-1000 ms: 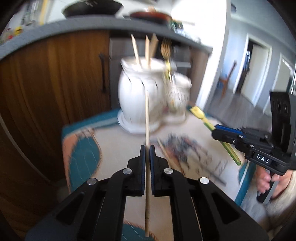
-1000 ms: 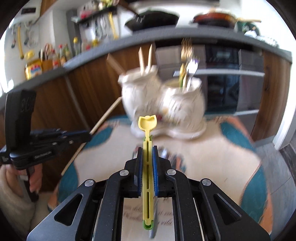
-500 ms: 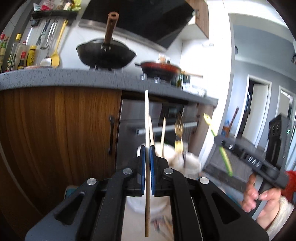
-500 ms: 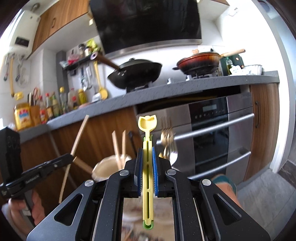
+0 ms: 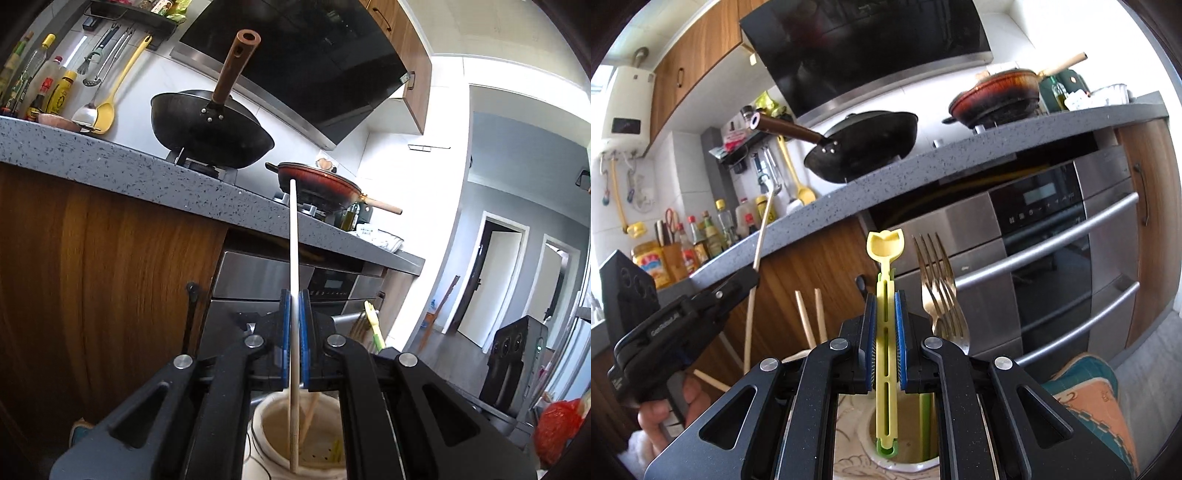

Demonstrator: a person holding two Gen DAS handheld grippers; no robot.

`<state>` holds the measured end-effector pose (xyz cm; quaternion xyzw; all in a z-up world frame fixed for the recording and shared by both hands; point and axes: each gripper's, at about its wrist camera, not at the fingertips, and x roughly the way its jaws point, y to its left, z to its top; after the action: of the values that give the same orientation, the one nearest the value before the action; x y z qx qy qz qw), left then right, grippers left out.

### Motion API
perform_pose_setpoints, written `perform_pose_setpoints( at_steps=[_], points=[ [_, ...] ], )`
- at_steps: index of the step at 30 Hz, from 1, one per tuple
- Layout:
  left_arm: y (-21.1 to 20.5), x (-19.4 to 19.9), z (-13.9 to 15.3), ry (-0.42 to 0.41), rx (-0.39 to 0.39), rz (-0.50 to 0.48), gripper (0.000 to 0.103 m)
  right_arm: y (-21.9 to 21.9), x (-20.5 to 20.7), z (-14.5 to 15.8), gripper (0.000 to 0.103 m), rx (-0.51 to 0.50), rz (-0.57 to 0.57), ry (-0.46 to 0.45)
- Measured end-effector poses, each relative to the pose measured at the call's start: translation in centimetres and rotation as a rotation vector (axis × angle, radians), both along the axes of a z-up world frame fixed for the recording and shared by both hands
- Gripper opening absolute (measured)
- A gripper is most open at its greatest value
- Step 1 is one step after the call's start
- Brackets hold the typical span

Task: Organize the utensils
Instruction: 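Lift the chopstick and yellow utensil and carry both over the holder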

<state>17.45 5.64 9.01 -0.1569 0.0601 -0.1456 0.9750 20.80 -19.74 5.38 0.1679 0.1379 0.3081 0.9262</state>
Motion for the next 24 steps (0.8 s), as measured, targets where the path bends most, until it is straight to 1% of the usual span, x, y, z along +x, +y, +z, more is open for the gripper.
perform_pose_setpoints(
  at_steps=[3,7,11,14,18,22,24],
  points=[
    [-0.4,0.7,-0.6,-0.008,0.003,-0.005,0.004,0.1,0.6,-0.6,0.010,0.008,0.010,0.023],
    [-0.5,0.8,-1.3,-0.008,0.012,-0.005,0.004,0.4,1.0,-1.2,0.010,-0.003,0.009,0.033],
    [-0.1,0.9,-1.0,-0.014,-0.033,-0.020,0.004,0.5,1.1,-1.4,0.010,0.003,0.004,0.040],
    [-0.3,1.3,-0.4,-0.024,-0.036,-0.030,0.004,0.6,0.9,-1.4,0.010,0.003,0.001,0.037],
    [-0.7,1.9,-0.8,-0.012,-0.039,-0.044,0.004,0.5,0.9,-1.4,0.010,0.006,-0.004,0.036],
    [-1.1,2.1,-1.7,0.004,-0.015,-0.046,0.004,0.4,0.9,-1.6,0.010,0.006,-0.001,0.039],
    [-0.9,2.0,-2.0,0.016,-0.017,-0.055,0.004,0.4,0.9,-1.6,0.010,0.004,-0.001,0.038]
  ],
)
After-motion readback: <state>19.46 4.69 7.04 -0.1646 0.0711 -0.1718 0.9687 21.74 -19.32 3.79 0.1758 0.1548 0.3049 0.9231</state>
